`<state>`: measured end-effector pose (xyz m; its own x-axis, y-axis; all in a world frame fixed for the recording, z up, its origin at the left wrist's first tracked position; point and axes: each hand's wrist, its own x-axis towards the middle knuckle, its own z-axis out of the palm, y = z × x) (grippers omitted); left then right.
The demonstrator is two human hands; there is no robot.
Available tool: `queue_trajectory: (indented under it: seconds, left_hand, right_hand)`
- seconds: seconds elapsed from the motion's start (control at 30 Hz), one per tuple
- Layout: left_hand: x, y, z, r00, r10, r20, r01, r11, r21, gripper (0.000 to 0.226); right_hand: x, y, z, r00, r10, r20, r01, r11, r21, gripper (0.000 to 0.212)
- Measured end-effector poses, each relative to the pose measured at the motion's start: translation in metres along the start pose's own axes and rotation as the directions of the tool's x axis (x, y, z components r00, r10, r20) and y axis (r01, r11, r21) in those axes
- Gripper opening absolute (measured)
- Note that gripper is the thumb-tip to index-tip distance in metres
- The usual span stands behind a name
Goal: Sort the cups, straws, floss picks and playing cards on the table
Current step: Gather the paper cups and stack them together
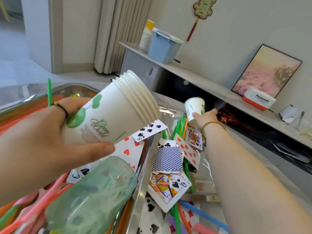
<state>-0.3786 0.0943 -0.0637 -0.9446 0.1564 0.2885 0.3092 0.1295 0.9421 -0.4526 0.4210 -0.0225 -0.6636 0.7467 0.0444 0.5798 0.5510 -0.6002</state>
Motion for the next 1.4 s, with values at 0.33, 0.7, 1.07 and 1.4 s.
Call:
queue_trajectory:
  seconds: [0.33,0.7,1.07,1.4]
  left_hand:
    - [0.002,0.015,-0.008,0.998,0.001,0.07,-0.007,0.996,0.092,0.072]
    - [-0.008,0.029,-0.011,1.0,-0.026,-0.017,0.027,0.997,0.074,0.072]
    - [-0.085,0.107,-0.038,0.996,-0.078,-0.043,0.078,0.997,-0.012,0.082]
    - [-0.196,0.161,-0.027,0.986,-0.104,0.132,0.093,0.992,0.091,0.09]
  right_hand:
    - [-0.01,0.004,0.011,0.998,-0.052,0.045,0.052,0.999,-0.012,0.076]
    - [-0.028,0.007,-0.004,0.997,-0.061,-0.045,0.067,0.986,0.156,0.073]
    - [-0.186,-0.017,-0.126,0.904,-0.308,0.297,0.024,0.73,0.683,0.053]
    - [-0.369,0.038,-0.186,0.75,-0.523,0.405,-0.145,0.468,0.872,0.097]
